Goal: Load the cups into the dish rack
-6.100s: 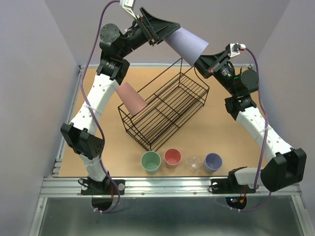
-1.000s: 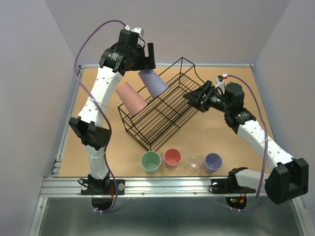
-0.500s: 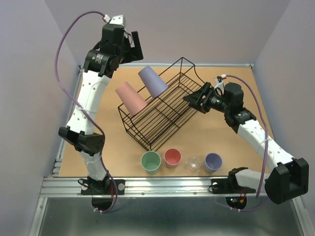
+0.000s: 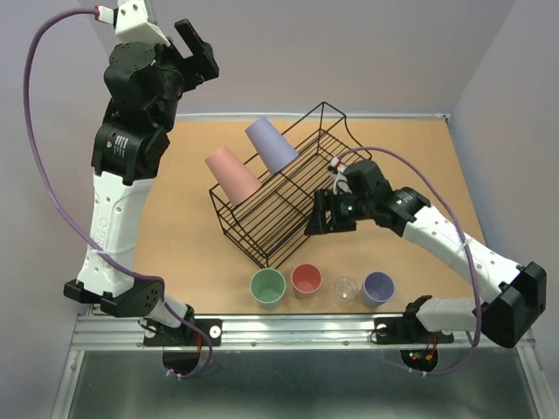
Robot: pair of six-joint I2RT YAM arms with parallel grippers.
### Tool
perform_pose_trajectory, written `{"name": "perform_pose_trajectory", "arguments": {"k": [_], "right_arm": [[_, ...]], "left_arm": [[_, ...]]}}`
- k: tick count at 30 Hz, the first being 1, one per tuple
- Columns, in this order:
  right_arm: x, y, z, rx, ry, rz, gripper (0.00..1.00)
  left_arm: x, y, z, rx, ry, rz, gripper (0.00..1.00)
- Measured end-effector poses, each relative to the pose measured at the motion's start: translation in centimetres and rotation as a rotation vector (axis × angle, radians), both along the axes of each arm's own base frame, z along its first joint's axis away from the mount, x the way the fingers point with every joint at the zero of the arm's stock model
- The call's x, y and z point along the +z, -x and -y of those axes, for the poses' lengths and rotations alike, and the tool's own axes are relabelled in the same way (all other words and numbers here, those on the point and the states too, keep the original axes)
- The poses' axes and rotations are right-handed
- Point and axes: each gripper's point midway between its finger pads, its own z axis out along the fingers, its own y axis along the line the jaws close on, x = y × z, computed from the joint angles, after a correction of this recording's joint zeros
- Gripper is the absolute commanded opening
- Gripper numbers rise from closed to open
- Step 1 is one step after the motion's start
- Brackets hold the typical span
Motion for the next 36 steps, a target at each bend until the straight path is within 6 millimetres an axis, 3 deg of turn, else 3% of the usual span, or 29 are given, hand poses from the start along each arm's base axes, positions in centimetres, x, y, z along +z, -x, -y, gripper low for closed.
{"name": "perform_pose_trajectory", "arguments": {"k": [4, 8, 12, 19, 23, 29, 36], "right_arm": [[-1.4, 5.0, -1.6, 0.16, 0.037, -0.034, 0.75], [-0.5, 6.9, -2.7, 0.261, 0.009, 0.004, 0.75], [-0.7, 8.6, -4.5, 0.361, 0.016, 0.005, 0.75], [-3.8, 12.3, -7.7, 0.515, 0.089, -0.043, 0.75], [-4.6, 13.2, -8.3, 0.541, 0.112, -0.038, 0.74], [-5.3, 12.2, -8.7, 0.509, 0.135, -0.016, 0.7], [-7.3, 11.6, -9.1, 0.481, 0.195, -0.017, 0.64]], "left_arm": [[0.3, -0.6, 0.3, -0.004, -0.001, 0.022, 0.99], [-1.9, -1.7, 0.9, -0.016, -0.014, -0.022, 0.99], [-4.5, -2.5, 1.7, -0.037, -0.024, -0.08, 0.99], [-4.3, -1.6, 1.5, -0.042, -0.012, -0.074, 0.99], [-3.6, -0.1, 0.8, -0.037, -0.002, -0.055, 0.99], [-3.4, 1.7, 0.0, -0.031, 0.009, -0.04, 0.99], [-4.6, 2.7, -0.4, -0.028, 0.021, -0.061, 0.99]]}}
